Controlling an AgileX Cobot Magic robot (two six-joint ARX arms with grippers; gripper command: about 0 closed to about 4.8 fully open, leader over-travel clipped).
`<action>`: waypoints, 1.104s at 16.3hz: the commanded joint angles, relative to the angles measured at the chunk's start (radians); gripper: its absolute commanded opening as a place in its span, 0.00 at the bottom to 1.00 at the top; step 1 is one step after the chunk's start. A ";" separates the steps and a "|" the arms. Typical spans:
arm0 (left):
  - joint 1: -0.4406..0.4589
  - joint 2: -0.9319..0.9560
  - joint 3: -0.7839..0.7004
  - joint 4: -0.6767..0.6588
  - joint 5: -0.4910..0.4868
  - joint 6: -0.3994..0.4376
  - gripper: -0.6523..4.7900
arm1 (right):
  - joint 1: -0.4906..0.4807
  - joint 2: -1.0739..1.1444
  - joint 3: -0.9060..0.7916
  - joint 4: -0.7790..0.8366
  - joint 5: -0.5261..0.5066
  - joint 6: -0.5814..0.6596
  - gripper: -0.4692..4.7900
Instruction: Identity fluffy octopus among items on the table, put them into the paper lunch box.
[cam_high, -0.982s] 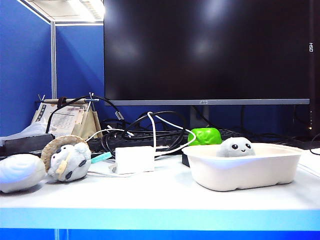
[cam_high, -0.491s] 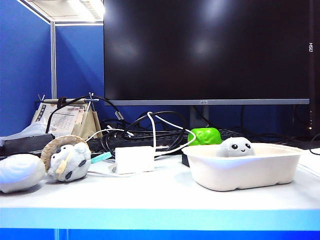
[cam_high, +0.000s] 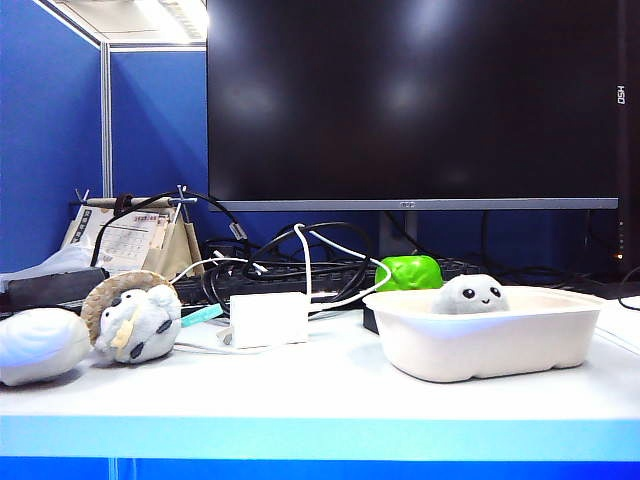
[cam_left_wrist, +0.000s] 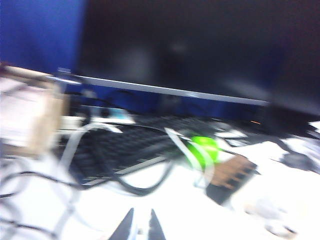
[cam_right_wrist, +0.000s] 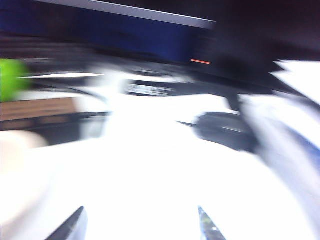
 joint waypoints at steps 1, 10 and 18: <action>-0.055 -0.002 0.002 0.011 0.001 0.000 0.18 | -0.148 -0.002 -0.007 0.013 0.002 0.000 0.62; -0.047 -0.002 0.002 0.011 0.000 0.001 0.18 | -0.284 -0.002 -0.007 0.012 0.003 0.000 0.62; -0.048 -0.002 0.002 0.011 0.000 0.001 0.18 | -0.284 -0.002 -0.007 0.012 0.003 0.000 0.62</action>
